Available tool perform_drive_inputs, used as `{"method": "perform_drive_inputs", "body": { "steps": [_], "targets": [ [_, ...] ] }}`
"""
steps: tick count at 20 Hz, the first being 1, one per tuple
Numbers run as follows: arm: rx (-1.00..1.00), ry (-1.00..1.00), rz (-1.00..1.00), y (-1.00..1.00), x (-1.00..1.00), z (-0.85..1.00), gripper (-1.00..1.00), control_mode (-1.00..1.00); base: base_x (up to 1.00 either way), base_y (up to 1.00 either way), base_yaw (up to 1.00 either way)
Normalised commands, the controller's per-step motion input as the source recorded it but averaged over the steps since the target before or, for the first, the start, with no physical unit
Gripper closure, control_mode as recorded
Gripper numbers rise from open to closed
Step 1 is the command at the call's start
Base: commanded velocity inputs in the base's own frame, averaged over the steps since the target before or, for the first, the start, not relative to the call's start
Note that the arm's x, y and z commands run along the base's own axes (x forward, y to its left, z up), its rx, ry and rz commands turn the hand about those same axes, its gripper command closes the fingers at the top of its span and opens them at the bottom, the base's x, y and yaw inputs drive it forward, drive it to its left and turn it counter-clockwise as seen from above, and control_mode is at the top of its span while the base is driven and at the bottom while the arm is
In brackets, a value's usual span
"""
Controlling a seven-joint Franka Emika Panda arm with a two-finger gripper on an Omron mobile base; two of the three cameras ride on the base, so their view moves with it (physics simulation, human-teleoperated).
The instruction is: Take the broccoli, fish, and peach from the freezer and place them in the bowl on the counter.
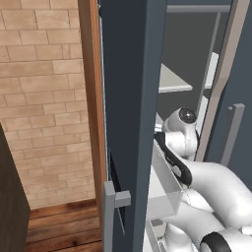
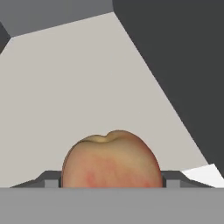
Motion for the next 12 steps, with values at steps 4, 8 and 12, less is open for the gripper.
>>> {"method": "perform_drive_inputs", "body": {
  "steps": [4,8,12],
  "targets": [
    [0.07,0.00,0.14,0.00,-0.44,0.47,1.00,-1.00,0.00,0.00,0.00],
    [0.00,0.00,0.05,0.00,-0.71,0.41,1.00,-1.00,0.00,0.00,0.00],
    [-0.09,0.11,0.00,0.02,-0.85,0.42,1.00,-1.00,0.00,0.00,0.00]
  ]
}}
